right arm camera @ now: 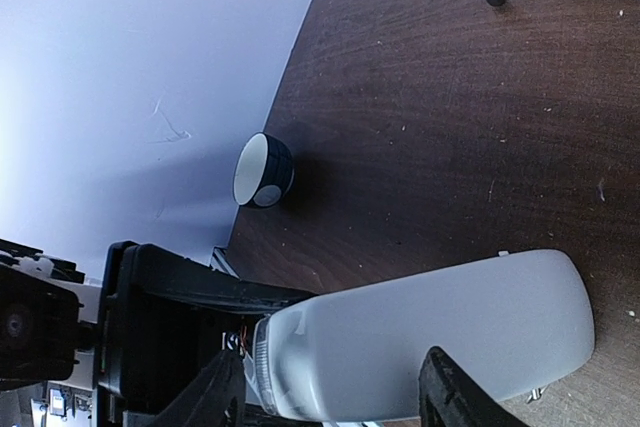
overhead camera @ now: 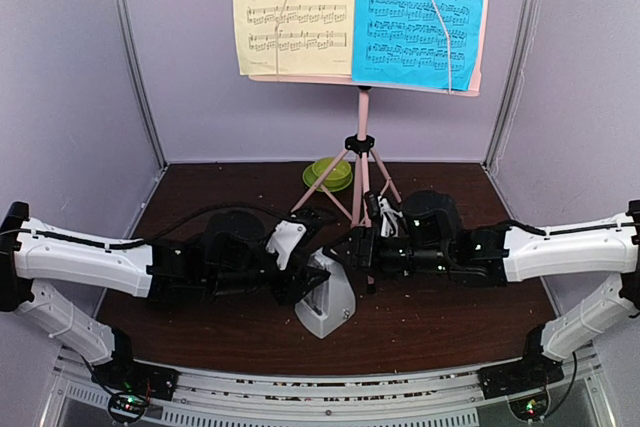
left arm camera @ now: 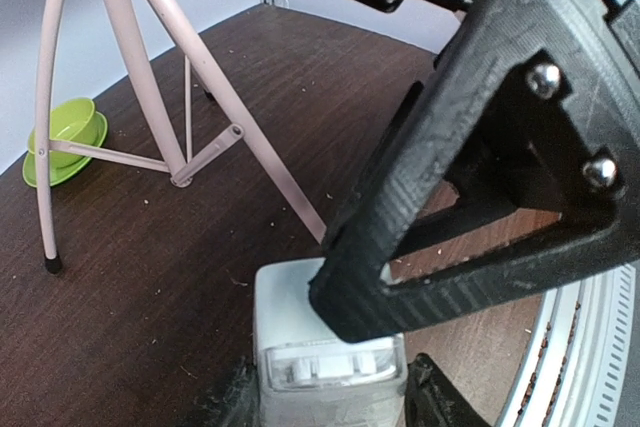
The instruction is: Set up the instrument practice props
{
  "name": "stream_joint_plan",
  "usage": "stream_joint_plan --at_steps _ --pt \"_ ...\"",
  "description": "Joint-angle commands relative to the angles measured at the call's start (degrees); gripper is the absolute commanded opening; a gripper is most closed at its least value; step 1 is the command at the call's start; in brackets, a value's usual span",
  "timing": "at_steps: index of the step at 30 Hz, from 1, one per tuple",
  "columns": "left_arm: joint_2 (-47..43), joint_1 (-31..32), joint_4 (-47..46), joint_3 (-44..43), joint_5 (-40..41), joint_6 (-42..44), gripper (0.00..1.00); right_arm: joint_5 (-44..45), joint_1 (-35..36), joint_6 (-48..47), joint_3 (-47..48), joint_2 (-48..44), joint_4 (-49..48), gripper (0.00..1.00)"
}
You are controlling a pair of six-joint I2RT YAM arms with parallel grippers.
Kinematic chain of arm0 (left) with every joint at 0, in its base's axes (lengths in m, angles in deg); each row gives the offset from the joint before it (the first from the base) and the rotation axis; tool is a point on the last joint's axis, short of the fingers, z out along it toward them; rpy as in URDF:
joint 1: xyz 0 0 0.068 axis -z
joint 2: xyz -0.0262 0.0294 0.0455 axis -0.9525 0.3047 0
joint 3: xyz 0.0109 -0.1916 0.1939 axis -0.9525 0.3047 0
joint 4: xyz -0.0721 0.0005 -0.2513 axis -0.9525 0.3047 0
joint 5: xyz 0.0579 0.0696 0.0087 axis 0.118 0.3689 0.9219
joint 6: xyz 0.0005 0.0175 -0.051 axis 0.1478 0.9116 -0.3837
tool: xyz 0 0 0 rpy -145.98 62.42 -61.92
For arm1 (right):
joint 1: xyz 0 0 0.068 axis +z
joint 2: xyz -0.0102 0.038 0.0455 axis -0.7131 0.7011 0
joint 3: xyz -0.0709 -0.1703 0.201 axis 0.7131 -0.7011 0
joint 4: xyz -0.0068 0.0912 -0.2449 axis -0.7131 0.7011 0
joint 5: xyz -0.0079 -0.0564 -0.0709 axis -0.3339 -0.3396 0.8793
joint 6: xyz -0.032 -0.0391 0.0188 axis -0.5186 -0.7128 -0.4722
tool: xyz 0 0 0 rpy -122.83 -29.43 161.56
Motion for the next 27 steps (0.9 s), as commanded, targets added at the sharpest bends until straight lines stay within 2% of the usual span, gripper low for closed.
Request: stream_joint_plan --at_steps 1,5,11,21,27 --pt "-0.13 0.24 -3.72 -0.91 -0.34 0.68 0.48 -1.0 0.18 0.69 -0.94 1.55 -1.84 0.59" --pt "-0.46 0.22 -3.7 -0.79 -0.25 0.87 0.42 -0.04 0.2 0.87 -2.31 1.7 -0.57 0.55" --pt "-2.3 0.27 -2.32 0.05 1.33 1.67 0.25 1.09 0.1 0.57 -4.2 0.81 3.41 0.49" --pt "-4.69 1.29 -0.22 1.36 1.86 7.25 0.14 -1.16 -1.55 0.35 -9.85 3.88 2.48 0.46" --pt "-6.46 2.55 -3.14 3.93 2.64 7.73 0.09 -1.15 -1.92 -1.11 -11.69 5.31 3.57 0.44"
